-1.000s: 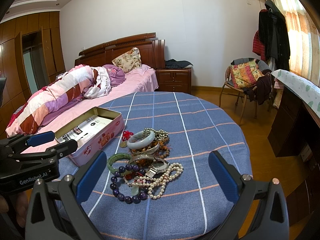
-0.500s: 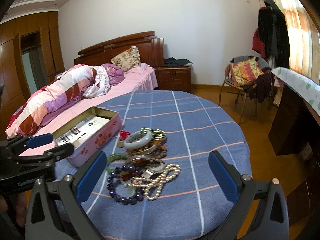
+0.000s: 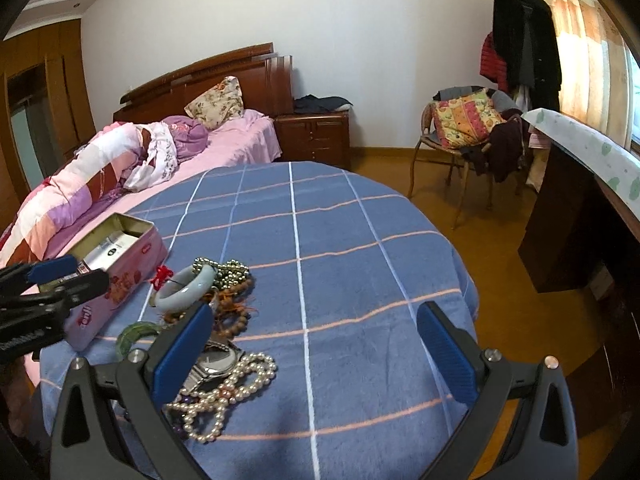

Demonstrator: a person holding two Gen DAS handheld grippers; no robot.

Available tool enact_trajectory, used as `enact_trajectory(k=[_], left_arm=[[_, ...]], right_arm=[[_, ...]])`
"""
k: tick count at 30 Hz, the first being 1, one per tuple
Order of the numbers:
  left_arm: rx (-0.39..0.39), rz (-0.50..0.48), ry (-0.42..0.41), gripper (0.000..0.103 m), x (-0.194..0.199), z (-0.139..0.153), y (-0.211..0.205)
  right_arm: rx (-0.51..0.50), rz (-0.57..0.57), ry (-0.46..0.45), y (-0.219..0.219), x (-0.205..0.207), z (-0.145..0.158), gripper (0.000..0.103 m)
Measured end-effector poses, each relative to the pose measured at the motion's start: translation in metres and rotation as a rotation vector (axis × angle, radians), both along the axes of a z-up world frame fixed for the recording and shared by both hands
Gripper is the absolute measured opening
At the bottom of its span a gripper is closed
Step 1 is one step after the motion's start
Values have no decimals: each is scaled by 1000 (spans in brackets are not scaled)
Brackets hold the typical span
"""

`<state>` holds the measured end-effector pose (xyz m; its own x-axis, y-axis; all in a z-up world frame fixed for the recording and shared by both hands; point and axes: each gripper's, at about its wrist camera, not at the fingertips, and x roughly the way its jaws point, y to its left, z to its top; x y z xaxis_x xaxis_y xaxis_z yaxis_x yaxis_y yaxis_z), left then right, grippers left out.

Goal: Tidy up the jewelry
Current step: 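Grasp the white jade bangle with the left tool while the right tool reaches toward the red knot charm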

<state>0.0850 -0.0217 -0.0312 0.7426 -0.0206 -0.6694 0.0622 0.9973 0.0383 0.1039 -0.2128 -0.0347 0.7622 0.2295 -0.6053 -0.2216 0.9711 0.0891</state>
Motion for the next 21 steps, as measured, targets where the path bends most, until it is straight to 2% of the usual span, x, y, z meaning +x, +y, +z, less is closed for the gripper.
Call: enact_trajectory(k=[9,10,12,13,20,21], left_arm=[[36,-100,45,67,23,-17,-31],[39,-102,51,65,25,-20,-31],[45,-100,76,46,32,-27,-31],[39,-106,97,43,36,-31,-32],[35,-158,128,41,47,-43,-38],[17,-159,128,31,48,-43,-36]], right_arm=[[21,5,34,-6,8,-12,103],[24,3,37,-7,8,-12,103],[28,0,39,-8,9,-12,103],[30,-1,39,-8,9,-12,103],[22,12,47,-7,10,-16,103],[20,14,48,-7,9,-16,103]])
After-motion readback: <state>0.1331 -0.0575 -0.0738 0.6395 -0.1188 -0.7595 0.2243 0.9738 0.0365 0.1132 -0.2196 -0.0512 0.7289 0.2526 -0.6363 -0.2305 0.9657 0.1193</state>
